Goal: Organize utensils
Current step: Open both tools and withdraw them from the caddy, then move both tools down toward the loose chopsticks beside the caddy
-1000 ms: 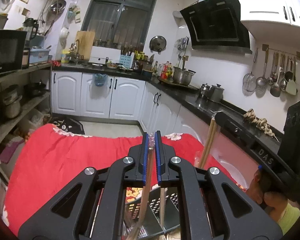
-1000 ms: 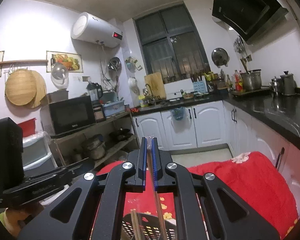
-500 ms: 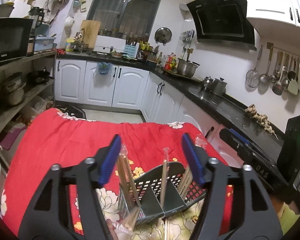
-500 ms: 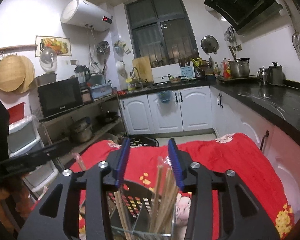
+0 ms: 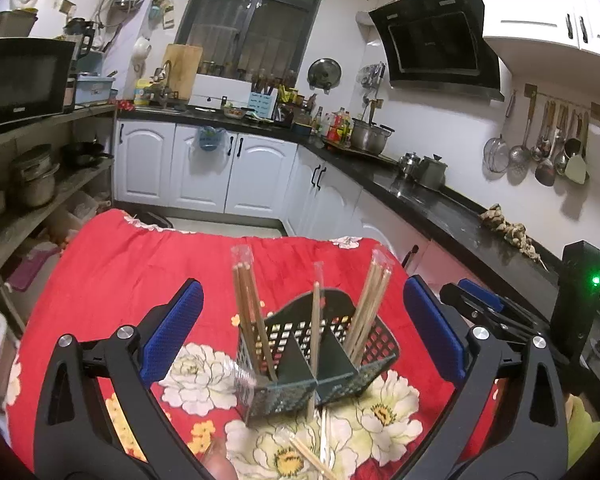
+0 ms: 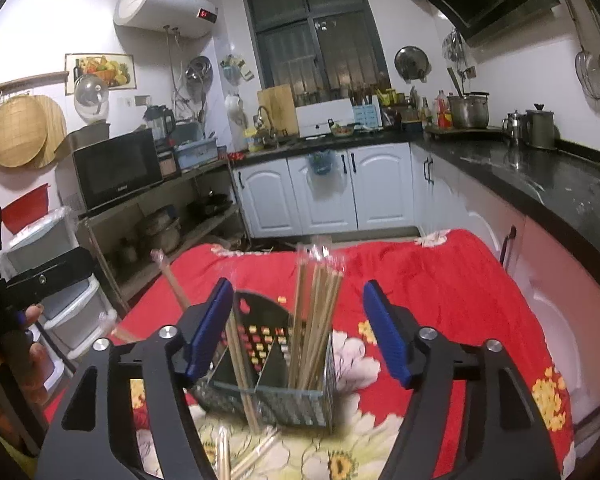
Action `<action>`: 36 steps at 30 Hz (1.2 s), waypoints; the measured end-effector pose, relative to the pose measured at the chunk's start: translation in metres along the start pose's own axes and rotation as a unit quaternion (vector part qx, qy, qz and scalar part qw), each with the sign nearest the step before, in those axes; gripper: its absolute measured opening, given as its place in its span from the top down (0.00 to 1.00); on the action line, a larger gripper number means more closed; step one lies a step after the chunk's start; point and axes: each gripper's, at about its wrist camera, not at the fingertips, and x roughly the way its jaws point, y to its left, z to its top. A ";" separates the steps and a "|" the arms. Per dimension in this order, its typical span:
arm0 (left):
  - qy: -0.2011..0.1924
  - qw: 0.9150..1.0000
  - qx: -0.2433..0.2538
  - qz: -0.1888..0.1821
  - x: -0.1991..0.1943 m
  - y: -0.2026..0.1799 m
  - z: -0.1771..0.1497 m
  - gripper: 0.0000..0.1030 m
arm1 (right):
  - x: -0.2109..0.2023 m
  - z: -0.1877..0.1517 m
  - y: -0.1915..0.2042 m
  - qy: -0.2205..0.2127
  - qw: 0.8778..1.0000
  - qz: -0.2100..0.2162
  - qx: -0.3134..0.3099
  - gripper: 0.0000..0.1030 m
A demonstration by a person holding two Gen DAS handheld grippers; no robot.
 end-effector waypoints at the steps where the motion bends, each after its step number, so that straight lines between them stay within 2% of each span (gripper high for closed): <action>1: 0.000 1.000 0.001 0.001 -0.001 0.000 -0.001 0.10 | -0.003 -0.002 0.001 0.001 1.000 -0.001 -0.002 0.33; 3: 0.003 1.000 0.002 0.003 -0.005 0.000 -0.007 0.10 | -0.007 -0.006 0.003 0.004 1.000 0.000 -0.005 0.30; 13: 0.014 1.000 -0.010 0.014 -0.023 0.008 -0.034 0.10 | -0.018 -0.027 0.009 0.031 0.999 0.005 -0.020 0.30; 36: 0.090 0.995 -0.007 0.040 -0.007 0.021 -0.100 0.10 | -0.013 -0.076 0.020 0.089 0.995 0.010 -0.041 0.30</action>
